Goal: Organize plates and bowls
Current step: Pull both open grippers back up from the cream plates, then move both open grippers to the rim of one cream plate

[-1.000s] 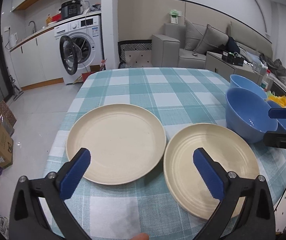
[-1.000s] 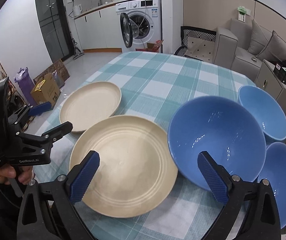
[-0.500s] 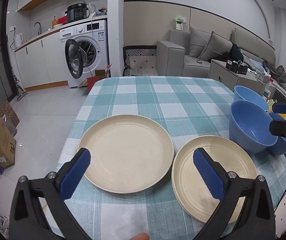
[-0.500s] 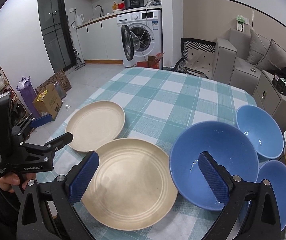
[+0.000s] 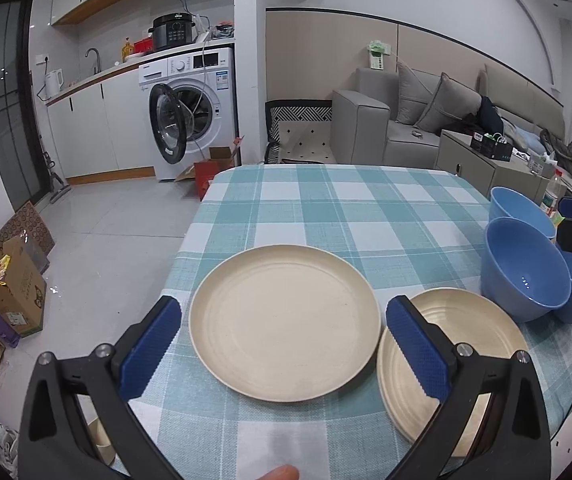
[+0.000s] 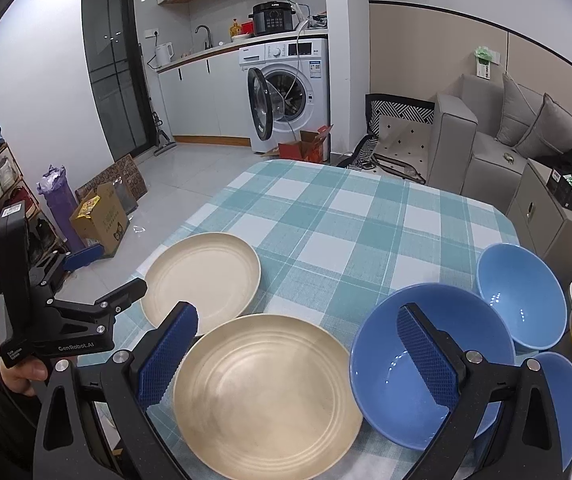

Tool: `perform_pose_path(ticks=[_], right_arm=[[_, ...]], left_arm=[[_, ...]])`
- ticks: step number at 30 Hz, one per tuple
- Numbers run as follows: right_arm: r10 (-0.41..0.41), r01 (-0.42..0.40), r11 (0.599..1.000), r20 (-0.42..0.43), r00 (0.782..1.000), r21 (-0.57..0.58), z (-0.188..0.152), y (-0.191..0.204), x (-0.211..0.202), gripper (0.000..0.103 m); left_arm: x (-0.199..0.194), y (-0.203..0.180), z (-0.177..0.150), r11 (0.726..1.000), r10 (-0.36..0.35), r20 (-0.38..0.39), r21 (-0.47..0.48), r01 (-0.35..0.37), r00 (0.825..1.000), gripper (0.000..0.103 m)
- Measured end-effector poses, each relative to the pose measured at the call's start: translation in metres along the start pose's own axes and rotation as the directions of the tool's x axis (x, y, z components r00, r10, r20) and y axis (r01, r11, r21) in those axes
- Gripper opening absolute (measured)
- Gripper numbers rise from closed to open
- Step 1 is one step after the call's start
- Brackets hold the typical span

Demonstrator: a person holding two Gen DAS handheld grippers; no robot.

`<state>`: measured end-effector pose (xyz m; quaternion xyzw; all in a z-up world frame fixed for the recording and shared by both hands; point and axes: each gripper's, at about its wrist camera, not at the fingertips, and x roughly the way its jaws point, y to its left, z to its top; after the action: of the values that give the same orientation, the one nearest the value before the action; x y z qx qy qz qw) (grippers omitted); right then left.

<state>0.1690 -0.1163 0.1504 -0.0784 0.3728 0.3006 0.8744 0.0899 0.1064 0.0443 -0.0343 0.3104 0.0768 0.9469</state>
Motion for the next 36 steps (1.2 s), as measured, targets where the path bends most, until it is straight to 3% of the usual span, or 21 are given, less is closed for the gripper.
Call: perform_pose_path(ticks=[22, 36], right_arm=[[0.029, -0.030, 0.999, -0.075, 0.997, -0.014, 0.019, 0.031, 0.065, 0.102], [0.042, -0.045, 0.999, -0.153, 0.987, -0.010, 0.023, 0.044, 0.121, 0.102]], left_arm=[[0.039, 0.042, -0.014, 0.993, 0.084, -0.076, -0.078, -0.090, 0.994, 0.103], [0.056, 0.055, -0.024, 0.991, 0.072, -0.121, -0.103, -0.084, 0.990, 0.103]])
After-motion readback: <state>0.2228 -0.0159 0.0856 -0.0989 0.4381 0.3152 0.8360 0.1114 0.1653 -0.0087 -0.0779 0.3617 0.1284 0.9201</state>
